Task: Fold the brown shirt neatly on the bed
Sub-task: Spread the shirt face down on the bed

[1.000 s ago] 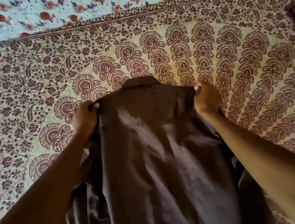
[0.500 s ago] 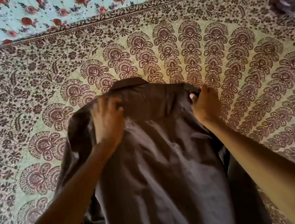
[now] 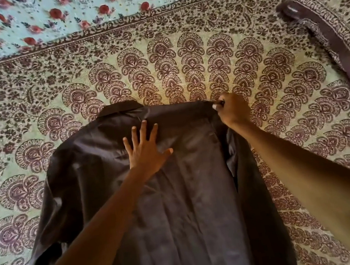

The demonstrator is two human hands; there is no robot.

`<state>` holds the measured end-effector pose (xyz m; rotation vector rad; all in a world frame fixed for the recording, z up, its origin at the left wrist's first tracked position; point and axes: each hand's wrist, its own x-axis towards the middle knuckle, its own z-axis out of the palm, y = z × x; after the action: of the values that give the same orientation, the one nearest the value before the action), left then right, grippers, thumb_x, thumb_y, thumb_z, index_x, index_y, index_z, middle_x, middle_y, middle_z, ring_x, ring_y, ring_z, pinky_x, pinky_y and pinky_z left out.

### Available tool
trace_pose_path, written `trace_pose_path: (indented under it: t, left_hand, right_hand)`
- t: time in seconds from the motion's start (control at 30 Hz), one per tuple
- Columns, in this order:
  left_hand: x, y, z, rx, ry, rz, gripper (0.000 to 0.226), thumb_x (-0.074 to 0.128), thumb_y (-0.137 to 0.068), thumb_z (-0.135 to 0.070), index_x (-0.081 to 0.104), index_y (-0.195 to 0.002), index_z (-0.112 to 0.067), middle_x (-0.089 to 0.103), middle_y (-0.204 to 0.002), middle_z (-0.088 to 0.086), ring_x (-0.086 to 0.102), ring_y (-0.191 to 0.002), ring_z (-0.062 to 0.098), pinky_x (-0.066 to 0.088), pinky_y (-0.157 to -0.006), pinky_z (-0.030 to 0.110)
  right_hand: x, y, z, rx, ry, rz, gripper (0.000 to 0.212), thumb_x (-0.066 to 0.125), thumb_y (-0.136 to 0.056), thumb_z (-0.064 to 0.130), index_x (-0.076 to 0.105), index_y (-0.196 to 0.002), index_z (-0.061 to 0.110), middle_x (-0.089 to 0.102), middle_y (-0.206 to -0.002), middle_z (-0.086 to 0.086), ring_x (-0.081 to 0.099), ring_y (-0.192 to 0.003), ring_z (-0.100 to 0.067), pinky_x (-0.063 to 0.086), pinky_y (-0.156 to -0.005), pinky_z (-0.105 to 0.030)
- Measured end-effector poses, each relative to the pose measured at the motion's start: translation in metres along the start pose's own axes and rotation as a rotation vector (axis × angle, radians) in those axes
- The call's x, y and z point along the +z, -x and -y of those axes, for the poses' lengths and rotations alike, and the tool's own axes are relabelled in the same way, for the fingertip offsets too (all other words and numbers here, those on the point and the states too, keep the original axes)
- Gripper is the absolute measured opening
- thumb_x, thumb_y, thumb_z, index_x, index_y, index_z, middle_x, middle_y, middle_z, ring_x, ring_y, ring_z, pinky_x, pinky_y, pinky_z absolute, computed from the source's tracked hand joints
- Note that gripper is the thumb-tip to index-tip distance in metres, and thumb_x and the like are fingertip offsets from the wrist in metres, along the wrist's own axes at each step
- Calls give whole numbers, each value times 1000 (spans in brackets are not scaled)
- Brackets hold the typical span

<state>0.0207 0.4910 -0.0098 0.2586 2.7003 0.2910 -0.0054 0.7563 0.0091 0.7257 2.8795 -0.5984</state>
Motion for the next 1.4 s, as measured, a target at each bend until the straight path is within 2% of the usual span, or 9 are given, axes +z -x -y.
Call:
trace_pose_path:
  t: [0.17, 0.4, 0.53, 0.63, 0.9, 1.03, 1.13, 1.23, 1.4]
  left_hand:
    - [1, -6, 2, -3, 42, -2, 98, 57, -76, -71, 7, -153, -35, -9, -162, -5, -9, -149, 30, -3, -115, 61]
    - [6, -17, 4, 14, 81, -63, 86, 48, -83, -69, 11, -153, -34, -8, -162, -4, -10, -149, 29, -7, -114, 61]
    - [9, 2, -11, 68, 34, -259, 74, 57, -84, -54, 32, -147, -24, 17, -159, 4, 11, -147, 31, 5, -117, 58]
    - [21, 25, -34, 165, 57, -255, 70, 56, -83, -56, 36, -144, -26, 25, -155, 4, 24, -142, 32, 16, -115, 56]
    - [45, 40, -63, 157, 12, 13, 100, 51, -71, -80, 8, -151, -39, -6, -161, -3, -12, -148, 29, -4, -114, 62]
    - [39, 39, -66, 142, 1, 46, 104, 53, -68, -80, 6, -151, -40, -9, -161, -5, -15, -148, 29, -1, -114, 64]
    - [35, 39, -71, 124, -21, 67, 105, 57, -68, -78, 5, -151, -39, -9, -161, -4, -13, -148, 30, 3, -113, 65]
    - [32, 39, -74, 105, -36, 79, 106, 59, -68, -77, 6, -151, -38, -9, -161, -4, -12, -148, 30, 5, -113, 67]
    - [30, 46, -79, 83, -6, 36, 99, 65, -69, -69, 19, -149, -33, 4, -160, 2, 3, -148, 32, 10, -113, 62]
  right_hand:
    - [4, 4, -12, -22, 79, -35, 19, 65, -91, 17, 64, -110, 14, 68, -105, -10, 65, -98, -31, 43, -66, -31]
    - [-3, -12, -17, 130, -101, -17, 19, 73, -84, 27, 69, -101, 19, 72, -105, -2, 67, -98, -24, 44, -70, -28]
    - [-7, 10, -14, 72, 55, -69, 43, 67, -86, 27, 52, -124, 13, 56, -126, -13, 53, -117, -36, 50, -89, -49]
    - [-1, 38, -24, 241, -32, -60, 51, 59, -89, 39, 44, -129, 10, 53, -130, -17, 53, -116, -39, 49, -90, -54]
    - [4, 91, -76, 333, -138, -40, 39, 34, -105, 36, 63, -107, 10, 68, -98, -14, 62, -83, -32, 39, -65, -32]
    - [-22, 56, -108, 227, -120, -99, 34, 40, -104, 31, 62, -92, 8, 67, -87, -13, 54, -64, -22, 32, -53, -28]
    - [-40, 30, -117, 93, 6, -199, 24, 46, -101, 25, 62, -99, 8, 67, -96, -17, 60, -88, -32, 36, -62, -33]
    - [-46, 38, -100, 18, 17, -331, 17, 49, -98, 22, 61, -106, 13, 64, -107, -10, 54, -101, -26, 42, -77, -38]
    - [-29, 123, -61, -79, -166, -166, 17, 48, -98, 26, 63, -99, 20, 70, -96, -2, 66, -88, -25, 46, -66, -33]
